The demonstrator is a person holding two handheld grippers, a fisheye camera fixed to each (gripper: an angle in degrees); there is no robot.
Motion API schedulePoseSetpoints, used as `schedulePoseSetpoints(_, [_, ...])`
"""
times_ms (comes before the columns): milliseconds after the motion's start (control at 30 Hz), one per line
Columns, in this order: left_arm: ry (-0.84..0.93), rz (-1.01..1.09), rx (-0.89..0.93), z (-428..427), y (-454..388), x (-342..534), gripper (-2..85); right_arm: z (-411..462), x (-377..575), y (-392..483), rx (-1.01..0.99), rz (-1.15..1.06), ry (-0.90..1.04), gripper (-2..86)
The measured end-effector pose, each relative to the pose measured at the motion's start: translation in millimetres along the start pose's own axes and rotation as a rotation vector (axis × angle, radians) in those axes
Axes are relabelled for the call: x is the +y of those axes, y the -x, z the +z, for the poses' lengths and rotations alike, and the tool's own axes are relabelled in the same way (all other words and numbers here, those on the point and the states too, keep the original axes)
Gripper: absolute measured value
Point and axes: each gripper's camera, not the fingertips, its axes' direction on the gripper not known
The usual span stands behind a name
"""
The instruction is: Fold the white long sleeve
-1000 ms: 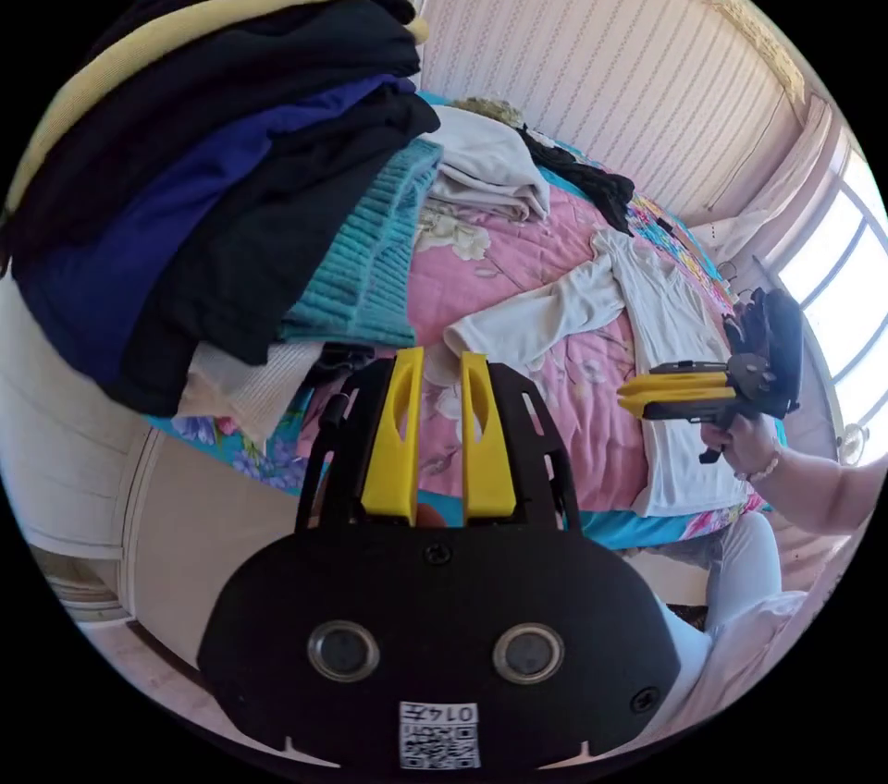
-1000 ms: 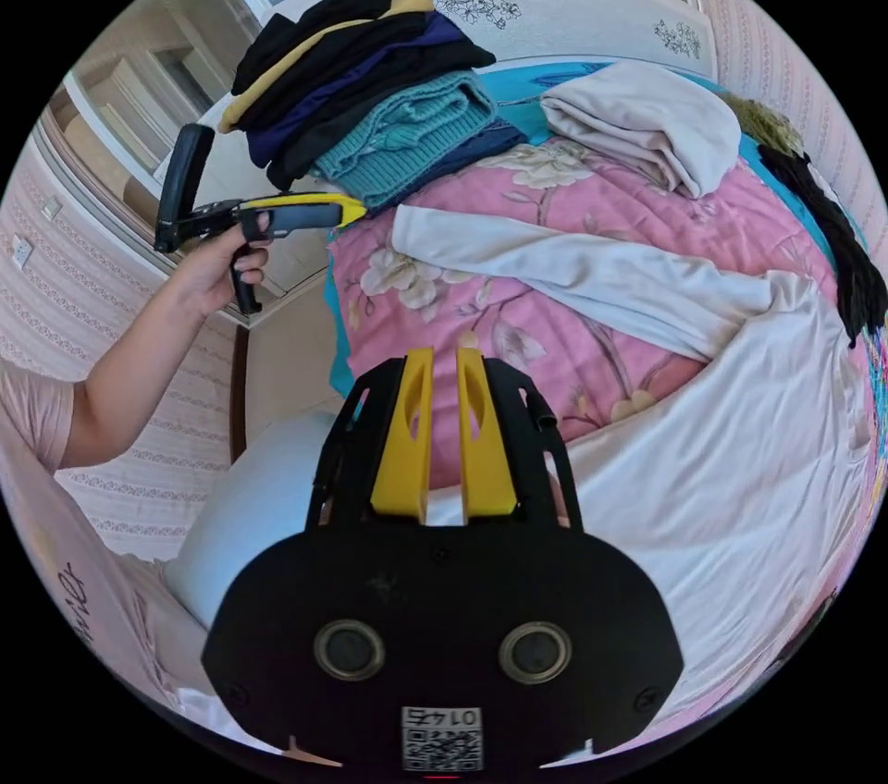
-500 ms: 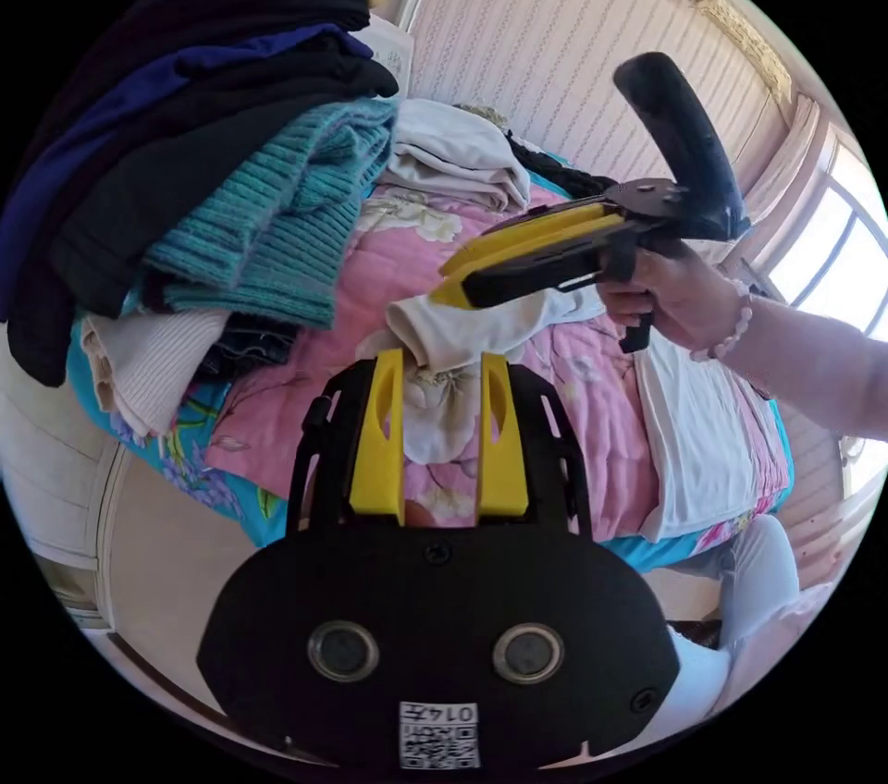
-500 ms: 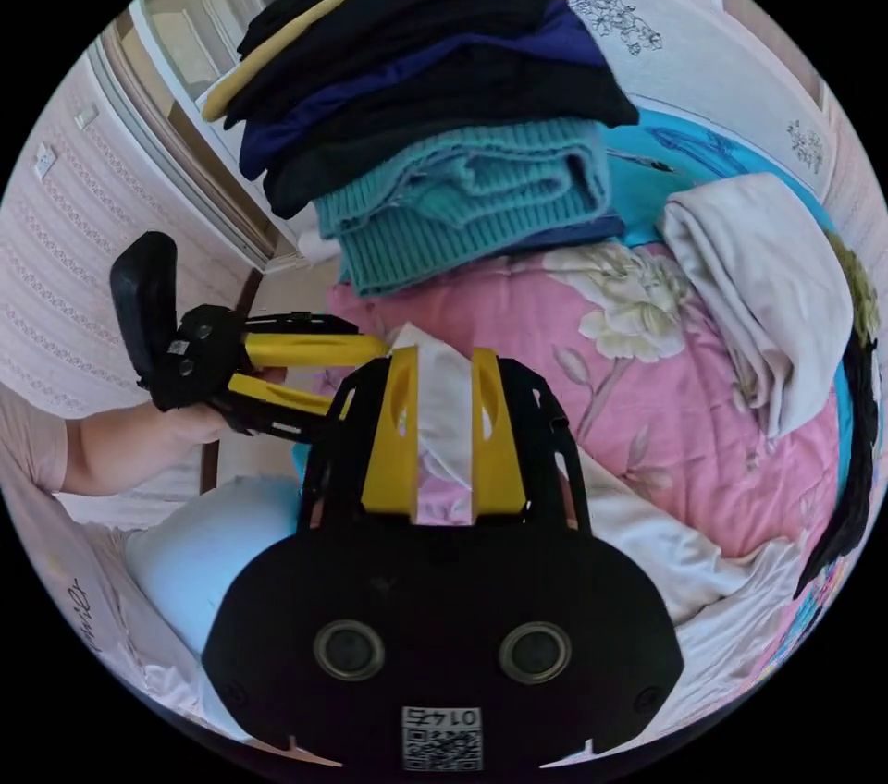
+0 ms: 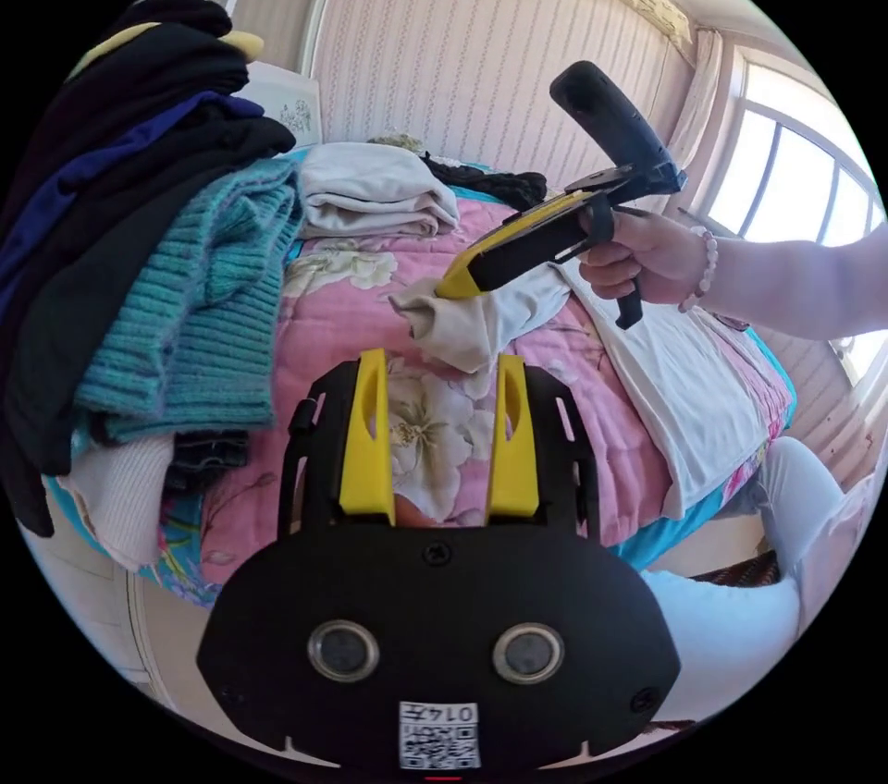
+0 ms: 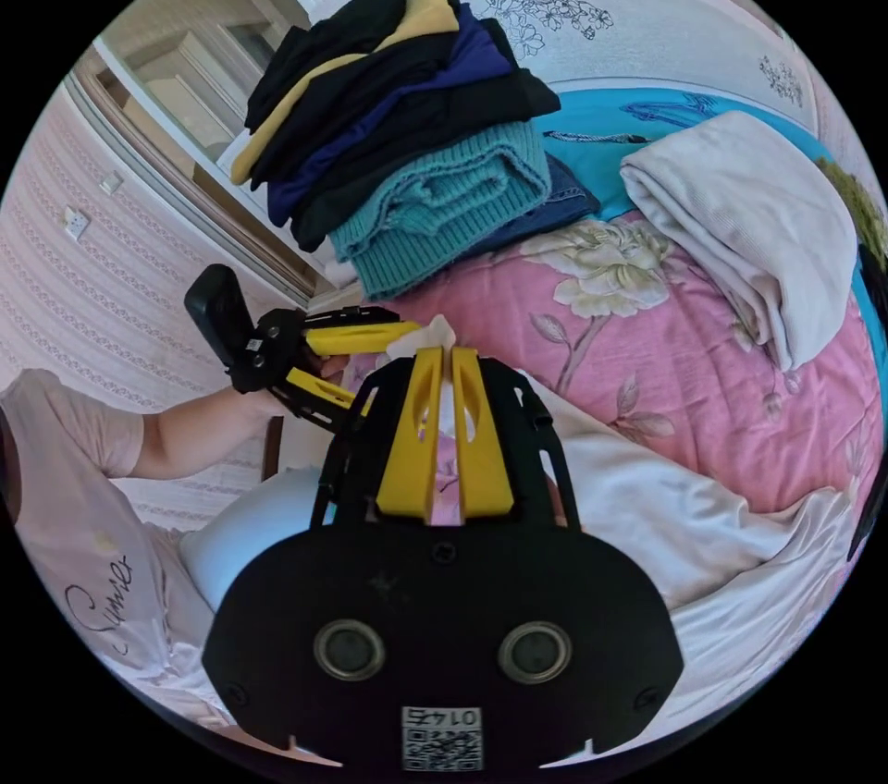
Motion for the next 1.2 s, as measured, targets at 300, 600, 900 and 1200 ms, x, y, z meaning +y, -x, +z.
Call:
schedulePoseSetpoints(300, [-0.101, -0.216, -0.022, -75, 8, 0, -0.9, -39, -86, 30, -0.124, -0.068, -0.074, 0.8])
schedulePoseSetpoints(600, [0.057, -0.488, -0.081, -59, 54, 12, 0.4, 12, -191, 68, 0.194, -0.158, 0.144, 3.3])
schedulePoseSetpoints(900, [0.064, -0.525, -0.080, -129, 45, 17, 5.3, -210, -147, 14, 0.133, 0.028, -0.097, 7.2])
schedulePoseSetpoints(1200, [0.277, -0.228, 0.244, -131, -72, -61, 6.9, -428, 141, 41, 0.584, 0.755, -0.069, 9.2])
